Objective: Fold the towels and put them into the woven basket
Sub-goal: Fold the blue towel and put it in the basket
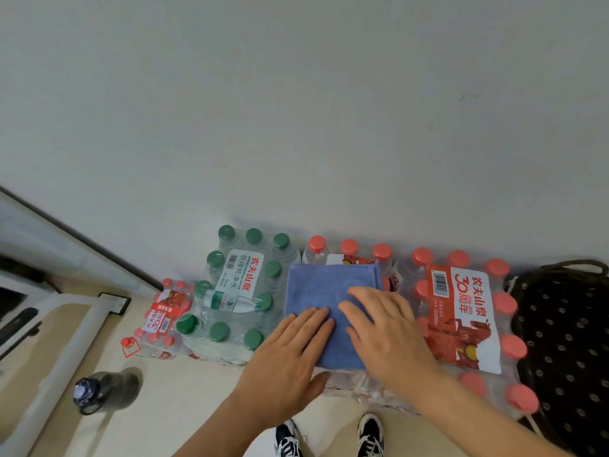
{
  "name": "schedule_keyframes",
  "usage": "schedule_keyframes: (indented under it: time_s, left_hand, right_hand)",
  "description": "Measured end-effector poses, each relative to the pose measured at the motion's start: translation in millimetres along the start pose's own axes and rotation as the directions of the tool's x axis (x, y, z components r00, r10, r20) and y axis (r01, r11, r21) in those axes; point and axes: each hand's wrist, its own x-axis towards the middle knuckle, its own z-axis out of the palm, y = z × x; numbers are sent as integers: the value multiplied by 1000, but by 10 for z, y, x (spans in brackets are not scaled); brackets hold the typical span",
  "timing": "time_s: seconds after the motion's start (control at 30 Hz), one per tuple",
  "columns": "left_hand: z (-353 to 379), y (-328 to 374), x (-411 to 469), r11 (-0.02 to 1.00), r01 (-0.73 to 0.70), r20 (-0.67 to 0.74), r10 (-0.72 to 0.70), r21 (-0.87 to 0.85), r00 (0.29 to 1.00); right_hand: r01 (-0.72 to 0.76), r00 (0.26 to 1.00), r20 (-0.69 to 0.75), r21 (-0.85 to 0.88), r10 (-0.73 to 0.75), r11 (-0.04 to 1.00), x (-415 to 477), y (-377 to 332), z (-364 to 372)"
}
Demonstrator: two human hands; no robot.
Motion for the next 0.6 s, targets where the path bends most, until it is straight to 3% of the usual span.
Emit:
schedule_keyframes:
  time_s: [0.1, 0.23, 0.4, 0.5, 0.6]
  left_hand:
    - [0, -26, 27, 997, -57, 4, 57, 43, 998]
    - [9, -49, 68, 999, -43, 0, 43, -29, 999]
    - [-59, -67, 198, 975, 2, -147, -35, -221, 989]
    - [-195, -119, 248, 877, 153, -78, -210, -455, 975]
    - [-372, -149, 264, 706, 296, 49, -348, -643, 936]
  right_hand:
    - [91, 994, 58, 4, -91, 996, -184, -24, 12]
    - [148, 974, 177, -38, -139, 988, -234, 17, -42]
    - [161, 981, 111, -17, -159, 987, -137, 33, -87]
    - [104, 988, 109, 86, -113, 991, -43, 77, -170]
    - [-137, 976, 209, 397, 56, 908, 58, 179, -340]
